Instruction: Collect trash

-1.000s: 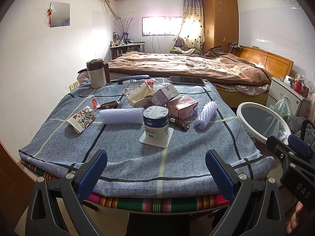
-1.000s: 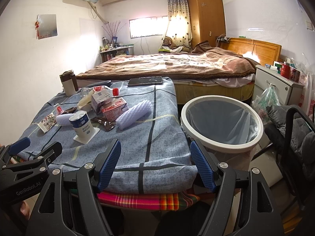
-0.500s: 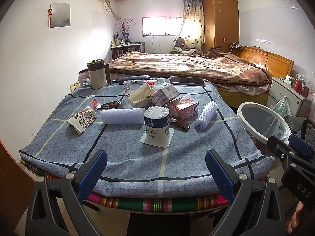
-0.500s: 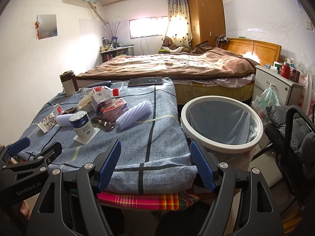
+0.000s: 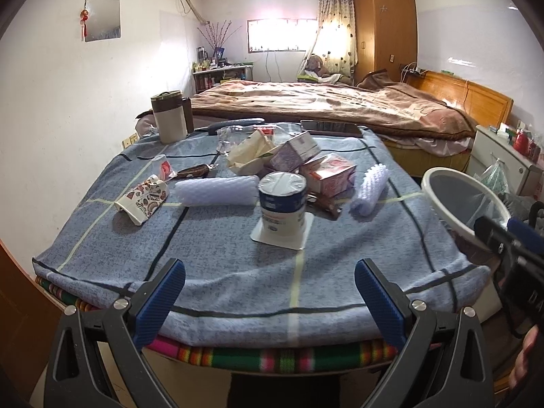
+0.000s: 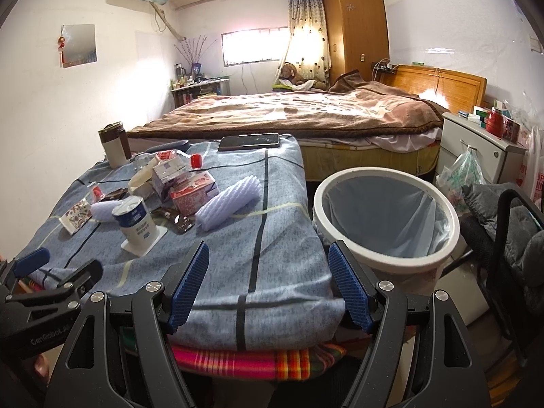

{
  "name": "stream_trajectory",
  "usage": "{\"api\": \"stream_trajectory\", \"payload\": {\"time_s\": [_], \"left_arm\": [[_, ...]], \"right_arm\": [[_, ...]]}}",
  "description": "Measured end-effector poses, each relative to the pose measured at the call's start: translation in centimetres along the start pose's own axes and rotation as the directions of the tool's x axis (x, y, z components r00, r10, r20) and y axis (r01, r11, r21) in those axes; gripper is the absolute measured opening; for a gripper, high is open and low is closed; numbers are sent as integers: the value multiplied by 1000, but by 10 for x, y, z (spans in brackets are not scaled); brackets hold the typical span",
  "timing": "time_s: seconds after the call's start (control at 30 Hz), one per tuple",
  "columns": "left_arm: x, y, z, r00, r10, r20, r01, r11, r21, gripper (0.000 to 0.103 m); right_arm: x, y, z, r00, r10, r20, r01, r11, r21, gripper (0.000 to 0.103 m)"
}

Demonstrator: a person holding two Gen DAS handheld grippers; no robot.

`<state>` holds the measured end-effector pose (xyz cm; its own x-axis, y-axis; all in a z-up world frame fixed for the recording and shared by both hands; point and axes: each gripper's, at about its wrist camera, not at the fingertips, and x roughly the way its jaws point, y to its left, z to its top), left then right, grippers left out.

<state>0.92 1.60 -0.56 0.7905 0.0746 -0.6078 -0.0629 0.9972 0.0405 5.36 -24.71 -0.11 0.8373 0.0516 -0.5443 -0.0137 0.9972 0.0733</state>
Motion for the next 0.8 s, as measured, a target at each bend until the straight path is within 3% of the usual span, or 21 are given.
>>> {"api": "stream_trajectory", "payload": {"time_s": [0.2,0.57,0.67,0.8], "left_arm": [[24,12,5,1000,24,-16,-24,1000,14,101],[63,22,30,997,-73,-28,72,996,-45,99],[72,19,36,998,-65,-25,64,998,-27,96],[89,19,41,992,-106,-69,103,994,-36,90]], "right_arm": [[28,7,12,1000,9,-22,-9,1000,-10,74],[84,26,33,996,28,-88,-32,999,-36,74],[97,27,37,991,50,-125,-53,998,-23,74],[114,29,40,984,51,-173,-52,999,-1,74]]}}
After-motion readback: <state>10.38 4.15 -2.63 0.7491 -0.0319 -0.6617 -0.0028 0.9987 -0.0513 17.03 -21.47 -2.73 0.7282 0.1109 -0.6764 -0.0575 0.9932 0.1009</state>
